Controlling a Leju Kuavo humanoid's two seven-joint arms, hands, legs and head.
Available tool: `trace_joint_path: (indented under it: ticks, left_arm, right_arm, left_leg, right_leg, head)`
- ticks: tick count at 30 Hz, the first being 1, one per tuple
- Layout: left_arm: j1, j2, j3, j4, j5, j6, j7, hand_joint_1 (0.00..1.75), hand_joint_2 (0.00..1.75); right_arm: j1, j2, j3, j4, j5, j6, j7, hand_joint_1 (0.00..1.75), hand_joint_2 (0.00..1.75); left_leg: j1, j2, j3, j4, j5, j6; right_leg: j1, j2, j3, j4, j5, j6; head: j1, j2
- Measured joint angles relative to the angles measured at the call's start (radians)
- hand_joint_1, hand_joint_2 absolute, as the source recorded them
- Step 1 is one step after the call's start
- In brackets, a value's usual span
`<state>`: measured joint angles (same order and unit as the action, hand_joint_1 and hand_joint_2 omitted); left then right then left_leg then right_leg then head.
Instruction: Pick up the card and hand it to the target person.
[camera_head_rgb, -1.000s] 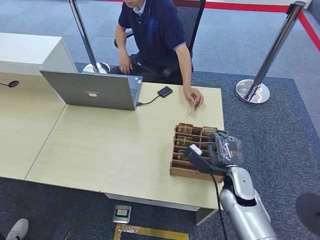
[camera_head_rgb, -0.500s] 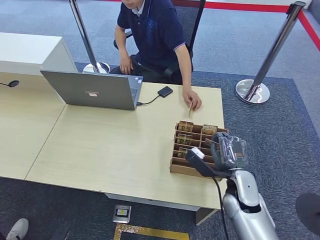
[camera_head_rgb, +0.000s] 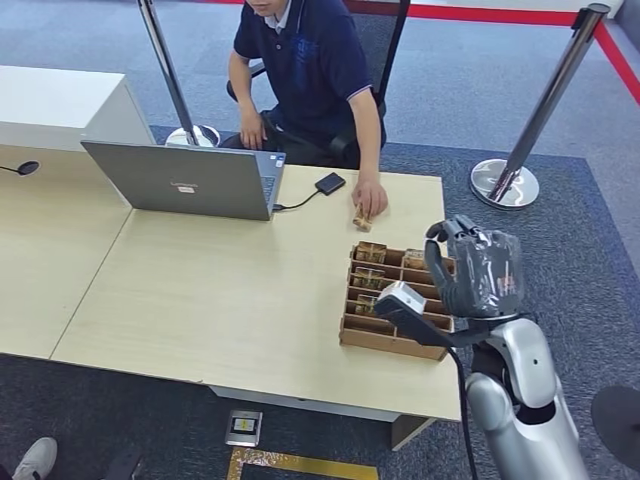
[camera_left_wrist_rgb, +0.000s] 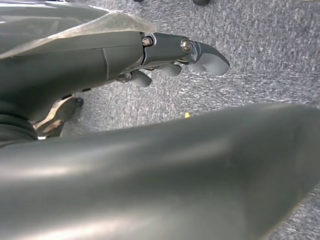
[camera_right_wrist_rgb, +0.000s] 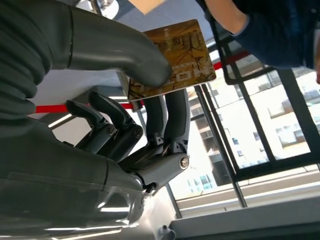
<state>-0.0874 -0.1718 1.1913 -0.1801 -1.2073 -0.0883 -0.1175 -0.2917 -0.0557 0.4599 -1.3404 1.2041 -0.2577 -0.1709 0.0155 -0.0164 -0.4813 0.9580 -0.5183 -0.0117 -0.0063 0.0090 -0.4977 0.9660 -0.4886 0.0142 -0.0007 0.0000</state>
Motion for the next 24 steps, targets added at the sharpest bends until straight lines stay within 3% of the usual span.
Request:
trace_joint_path:
  ticks: [8,16,24]
  left_arm:
    - [-0.008,-0.006,0.0,0.0,-0.005,0.001,0.0,0.0,0.0]
    - [-0.02,-0.007,-0.005,0.0,-0.019,0.001,0.008,0.0,0.0]
    - [-0.031,-0.007,-0.011,0.0,-0.016,0.001,0.021,0.0,0.0]
  right_arm:
    - [-0.13,0.082,0.035,0.098,-0.001,0.006,0.0,1.75,1.75]
    - [-0.297,0.206,0.048,0.359,0.006,-0.034,0.009,1.75,1.75]
    - [-0.377,0.271,0.048,0.545,-0.003,-0.058,0.001,1.75,1.75]
  left_leg:
    - [0.0,0.0,-0.001,0.0,0.001,0.0]
    - [0.0,0.001,-0.001,0.0,0.002,0.0]
    - [0.0,0.001,-0.002,0.0,0.002,0.0]
  right_leg:
    - [0.0,0.0,0.0,0.001,0.001,0.0]
    - [0.0,0.0,-0.001,0.001,0.002,-0.001]
    - [0.0,0.0,-0.002,0.001,0.002,-0.001]
  head:
    - [0.0,0.0]
    - [0.0,0.0]
    - [0.0,0.0]
